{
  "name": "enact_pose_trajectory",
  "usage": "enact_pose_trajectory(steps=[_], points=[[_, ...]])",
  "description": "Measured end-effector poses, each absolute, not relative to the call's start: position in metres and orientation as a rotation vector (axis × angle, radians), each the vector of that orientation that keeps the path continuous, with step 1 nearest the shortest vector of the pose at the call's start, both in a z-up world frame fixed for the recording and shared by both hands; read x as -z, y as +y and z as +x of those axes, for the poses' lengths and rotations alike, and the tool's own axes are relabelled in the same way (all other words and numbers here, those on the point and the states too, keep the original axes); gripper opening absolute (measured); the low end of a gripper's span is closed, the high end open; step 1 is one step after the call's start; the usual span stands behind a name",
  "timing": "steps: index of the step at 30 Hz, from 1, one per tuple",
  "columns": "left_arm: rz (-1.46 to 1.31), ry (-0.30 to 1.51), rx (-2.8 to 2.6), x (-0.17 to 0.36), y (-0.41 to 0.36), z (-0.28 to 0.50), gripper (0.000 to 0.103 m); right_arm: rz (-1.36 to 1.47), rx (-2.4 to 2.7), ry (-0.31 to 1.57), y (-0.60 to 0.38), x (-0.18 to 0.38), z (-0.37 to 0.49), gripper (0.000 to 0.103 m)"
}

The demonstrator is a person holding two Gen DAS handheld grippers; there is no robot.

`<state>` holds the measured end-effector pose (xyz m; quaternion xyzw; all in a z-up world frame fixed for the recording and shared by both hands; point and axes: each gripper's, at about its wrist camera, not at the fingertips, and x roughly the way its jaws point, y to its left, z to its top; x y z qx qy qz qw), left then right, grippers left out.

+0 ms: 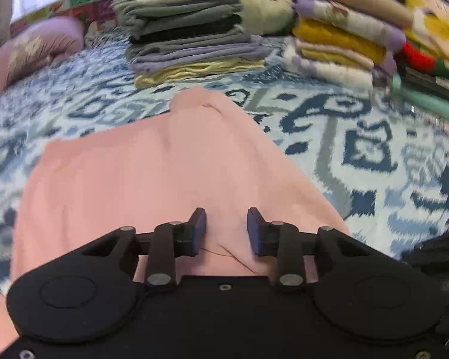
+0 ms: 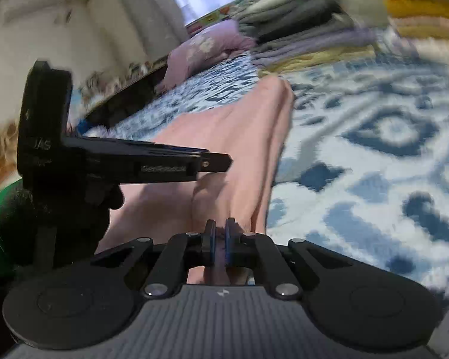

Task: Fold clothes

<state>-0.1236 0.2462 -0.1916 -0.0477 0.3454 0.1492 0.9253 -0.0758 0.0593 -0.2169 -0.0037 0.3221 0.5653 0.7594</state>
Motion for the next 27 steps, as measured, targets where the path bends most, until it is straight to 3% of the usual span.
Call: enact_pose_trajectory(steps=[12,19,22,27], points=[[0.006,0.639,-0.3,0.157,0.222,-0.144,0.032,0.068,-1.265,0.623,0.01,0.193,-0.09,0.011],[0.038,0.733,-0.25,0.194,0.223,-0.143,0.028,-0.018,-1.231,0.54,0.041,0.196,-0.088,0.011],[-0.075,0.695,-0.267,0.188,0.238,-0.153,0.029,-0.165,-1.216,0.615,0.062,0.212,-0.092,0.01],[-0.336,0.626,-0.364,0.173,0.28,-0.18,0.029,-0.121,-1.223,0.553,0.047,0.193,-0.098,0.011]])
